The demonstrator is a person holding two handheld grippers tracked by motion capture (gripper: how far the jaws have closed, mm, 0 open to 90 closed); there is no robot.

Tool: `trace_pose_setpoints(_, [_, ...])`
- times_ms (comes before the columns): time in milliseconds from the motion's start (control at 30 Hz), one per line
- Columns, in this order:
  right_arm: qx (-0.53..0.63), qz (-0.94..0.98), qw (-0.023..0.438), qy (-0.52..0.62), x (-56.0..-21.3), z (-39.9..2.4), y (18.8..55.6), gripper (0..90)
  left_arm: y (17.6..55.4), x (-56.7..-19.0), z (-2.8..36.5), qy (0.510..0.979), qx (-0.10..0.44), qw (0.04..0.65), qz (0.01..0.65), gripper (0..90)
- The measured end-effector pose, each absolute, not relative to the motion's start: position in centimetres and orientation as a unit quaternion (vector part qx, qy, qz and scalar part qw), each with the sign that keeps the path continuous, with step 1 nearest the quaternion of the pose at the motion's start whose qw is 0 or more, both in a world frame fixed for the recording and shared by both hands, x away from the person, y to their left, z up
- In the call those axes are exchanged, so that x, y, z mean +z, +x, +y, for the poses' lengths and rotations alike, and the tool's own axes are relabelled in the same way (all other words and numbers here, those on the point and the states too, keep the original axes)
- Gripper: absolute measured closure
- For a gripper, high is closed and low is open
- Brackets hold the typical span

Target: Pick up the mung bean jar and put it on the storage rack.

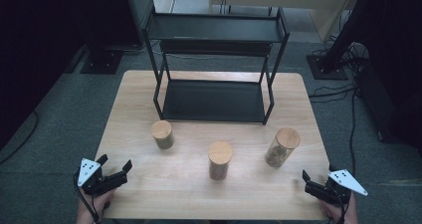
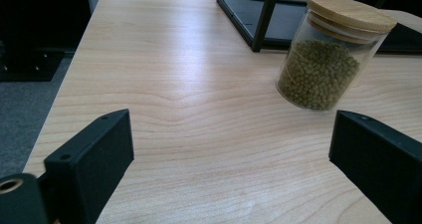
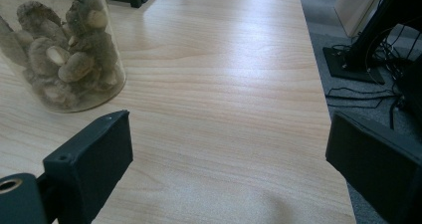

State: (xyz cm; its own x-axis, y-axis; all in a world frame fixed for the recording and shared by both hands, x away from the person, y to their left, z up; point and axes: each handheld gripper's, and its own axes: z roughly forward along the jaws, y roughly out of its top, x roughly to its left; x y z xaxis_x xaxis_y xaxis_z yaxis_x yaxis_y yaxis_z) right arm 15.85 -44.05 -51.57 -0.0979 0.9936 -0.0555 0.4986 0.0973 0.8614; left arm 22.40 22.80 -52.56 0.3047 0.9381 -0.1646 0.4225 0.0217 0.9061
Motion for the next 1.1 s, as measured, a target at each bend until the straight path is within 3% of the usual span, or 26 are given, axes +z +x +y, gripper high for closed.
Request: trace_pose_setpoints(1100, [0.345, 0.656, 0.352, 0.572, -51.6, -43.9, 15.9, 3.4, 23.3, -52.1, 18.9, 0.644, 0.288, 0.492, 0.510, 0.0])
